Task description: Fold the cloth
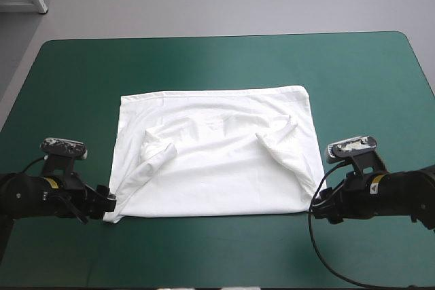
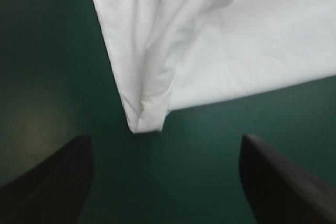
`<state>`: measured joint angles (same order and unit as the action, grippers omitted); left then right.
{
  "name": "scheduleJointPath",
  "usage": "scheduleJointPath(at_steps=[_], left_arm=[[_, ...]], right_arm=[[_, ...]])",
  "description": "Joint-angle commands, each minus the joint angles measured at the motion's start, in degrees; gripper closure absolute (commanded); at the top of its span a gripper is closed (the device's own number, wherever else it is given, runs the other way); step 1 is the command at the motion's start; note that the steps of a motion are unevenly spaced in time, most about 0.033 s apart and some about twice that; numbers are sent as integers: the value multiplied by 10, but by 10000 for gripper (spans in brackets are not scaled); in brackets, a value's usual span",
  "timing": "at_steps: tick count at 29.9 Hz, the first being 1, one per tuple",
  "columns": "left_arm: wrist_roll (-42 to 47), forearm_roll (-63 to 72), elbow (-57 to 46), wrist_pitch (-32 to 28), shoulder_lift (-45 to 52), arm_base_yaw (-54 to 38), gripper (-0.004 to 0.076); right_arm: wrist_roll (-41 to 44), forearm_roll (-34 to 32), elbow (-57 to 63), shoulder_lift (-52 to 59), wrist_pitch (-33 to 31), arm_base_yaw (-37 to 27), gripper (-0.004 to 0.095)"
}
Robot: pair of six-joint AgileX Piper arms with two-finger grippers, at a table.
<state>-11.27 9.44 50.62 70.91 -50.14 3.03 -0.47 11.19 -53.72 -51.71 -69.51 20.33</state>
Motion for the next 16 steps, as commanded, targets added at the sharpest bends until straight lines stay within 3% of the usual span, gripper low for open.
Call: scheduleJointPath(at_steps=[1,6,16], left_arm=[[1,7,-40,-56,-8,0,171],[-12,8,-118,-147,-62,0,171],[-18,13,-127,-214,-210,19,194]], right_arm=[[1,1,14,8,19,2,284],[-6,1,31,8,22,2,284],[-26,-8,31,8,22,2,287]])
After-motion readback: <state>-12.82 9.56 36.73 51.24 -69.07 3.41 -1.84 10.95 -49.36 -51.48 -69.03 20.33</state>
